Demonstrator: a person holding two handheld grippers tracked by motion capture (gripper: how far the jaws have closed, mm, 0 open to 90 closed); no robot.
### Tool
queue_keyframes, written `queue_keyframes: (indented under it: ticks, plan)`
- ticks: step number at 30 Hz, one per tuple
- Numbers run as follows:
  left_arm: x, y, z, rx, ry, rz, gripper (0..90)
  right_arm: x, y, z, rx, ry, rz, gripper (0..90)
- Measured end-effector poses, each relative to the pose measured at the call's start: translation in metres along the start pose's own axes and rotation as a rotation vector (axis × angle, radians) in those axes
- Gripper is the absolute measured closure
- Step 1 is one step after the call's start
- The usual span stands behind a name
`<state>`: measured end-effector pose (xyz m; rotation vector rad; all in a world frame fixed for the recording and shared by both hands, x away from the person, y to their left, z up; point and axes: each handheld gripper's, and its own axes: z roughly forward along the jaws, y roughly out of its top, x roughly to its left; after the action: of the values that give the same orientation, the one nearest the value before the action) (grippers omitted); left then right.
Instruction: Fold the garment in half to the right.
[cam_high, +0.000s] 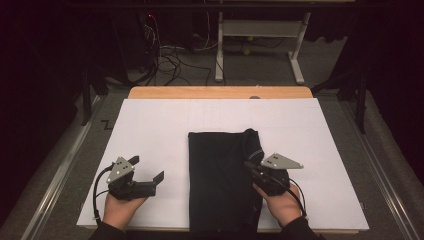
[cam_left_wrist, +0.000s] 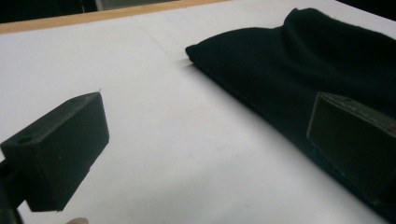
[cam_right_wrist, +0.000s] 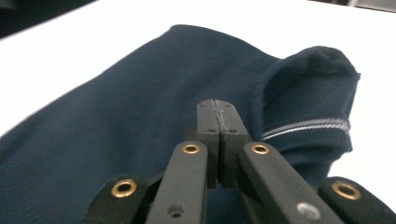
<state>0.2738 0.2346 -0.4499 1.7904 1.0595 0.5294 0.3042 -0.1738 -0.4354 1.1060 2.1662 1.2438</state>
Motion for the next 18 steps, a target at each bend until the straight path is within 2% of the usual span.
queue_keyframes:
  ticks: [5,11,13,15,16,18]
  plan:
    - [0.008,-0.007,0.0,0.013,-0.012,-0.005,0.0,-0.013,-0.006,0.016,0.066,-0.071,0.013,89.9]
    - [0.014,-0.014,0.002,0.026,-0.022,-0.022,0.0,-0.039,-0.031,0.014,0.109,-0.133,0.064,89.7]
    - [0.014,-0.014,0.003,0.027,-0.023,-0.024,0.0,-0.046,-0.039,0.01,0.108,-0.141,0.082,89.2]
    - [0.015,-0.016,0.004,0.029,-0.03,-0.029,0.0,-0.053,-0.045,0.0,0.076,-0.133,0.112,88.3]
    - [0.015,-0.016,0.004,0.031,-0.032,-0.03,0.0,-0.056,-0.046,-0.005,0.063,-0.142,0.1,88.3]
    - [0.016,-0.018,0.005,0.032,-0.034,-0.027,0.0,-0.061,-0.05,-0.015,0.036,-0.138,0.112,86.4]
